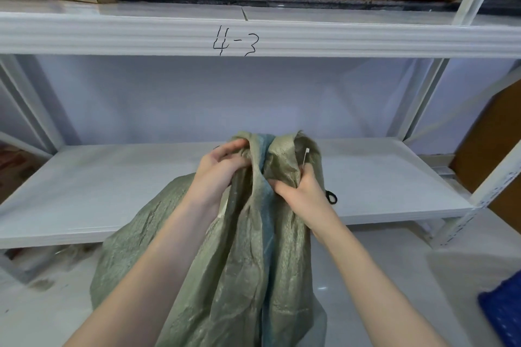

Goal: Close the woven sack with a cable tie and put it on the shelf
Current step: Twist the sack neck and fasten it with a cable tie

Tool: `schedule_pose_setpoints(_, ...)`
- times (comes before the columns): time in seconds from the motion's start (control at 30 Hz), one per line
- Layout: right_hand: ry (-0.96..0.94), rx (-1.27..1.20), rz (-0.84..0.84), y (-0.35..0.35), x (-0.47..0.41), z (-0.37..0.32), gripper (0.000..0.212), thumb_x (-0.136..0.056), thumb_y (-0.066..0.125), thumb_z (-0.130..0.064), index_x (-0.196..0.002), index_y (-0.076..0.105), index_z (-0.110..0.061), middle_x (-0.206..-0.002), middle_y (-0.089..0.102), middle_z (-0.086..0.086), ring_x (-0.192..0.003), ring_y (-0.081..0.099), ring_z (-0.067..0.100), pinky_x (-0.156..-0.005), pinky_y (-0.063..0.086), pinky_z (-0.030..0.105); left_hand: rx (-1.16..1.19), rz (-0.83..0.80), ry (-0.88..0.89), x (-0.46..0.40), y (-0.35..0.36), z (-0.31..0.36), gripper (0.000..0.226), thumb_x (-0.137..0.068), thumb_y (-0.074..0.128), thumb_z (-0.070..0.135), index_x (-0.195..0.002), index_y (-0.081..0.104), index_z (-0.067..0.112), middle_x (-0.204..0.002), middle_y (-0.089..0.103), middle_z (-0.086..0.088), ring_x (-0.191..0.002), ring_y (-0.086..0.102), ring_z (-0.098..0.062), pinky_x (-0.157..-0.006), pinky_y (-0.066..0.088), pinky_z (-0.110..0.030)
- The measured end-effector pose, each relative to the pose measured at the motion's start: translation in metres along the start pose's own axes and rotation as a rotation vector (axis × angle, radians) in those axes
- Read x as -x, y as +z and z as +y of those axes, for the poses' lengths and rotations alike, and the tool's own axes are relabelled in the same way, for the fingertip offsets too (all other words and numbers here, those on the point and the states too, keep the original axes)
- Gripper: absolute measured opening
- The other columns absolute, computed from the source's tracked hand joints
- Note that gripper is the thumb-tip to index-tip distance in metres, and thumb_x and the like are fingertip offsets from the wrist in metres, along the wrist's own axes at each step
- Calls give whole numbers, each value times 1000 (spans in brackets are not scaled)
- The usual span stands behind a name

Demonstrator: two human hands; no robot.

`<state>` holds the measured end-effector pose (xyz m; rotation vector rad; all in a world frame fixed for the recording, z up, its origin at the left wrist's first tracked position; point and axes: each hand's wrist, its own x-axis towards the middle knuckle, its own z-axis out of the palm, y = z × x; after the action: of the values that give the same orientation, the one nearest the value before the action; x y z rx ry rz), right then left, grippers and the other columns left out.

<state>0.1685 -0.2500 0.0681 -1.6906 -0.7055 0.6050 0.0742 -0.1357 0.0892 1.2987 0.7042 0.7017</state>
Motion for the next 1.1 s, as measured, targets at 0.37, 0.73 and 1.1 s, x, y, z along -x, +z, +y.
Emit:
schedule_pose_setpoints(0.37,101,-51,-120,10,7,-9,87,-70,73,-51,-135,25,-17,-125,53,-8,-113,51,10,-92,40,27,259,-272,-65,14,12,3,27,-89,40,15,-92,66,11,-84,71,-5,-75,68,-17,-69,55,-26)
schedule_pose_setpoints(0.73,-75,-209,107,16,-2,1,48,-73,62,10,-110,45,-17,-100,63,-1,-97,63,16,-91,52,38,-570,33,330,6,13,-20,38,-76,49,38,-113,48,28,-117,58,5,-113,53,-19,-97,44,-46)
schedule_pose_setpoints(1.1,-107,-211,58,27,-6,-4,46,-75,60,8,-105,46,-24,-98,63,-3,-96,63,17,-95,50,44,-587,-23,119,6,-6,-16,32,-92,45,32,-66,46,15,-65,43,0,-66,42,-20,-60,32,-30)
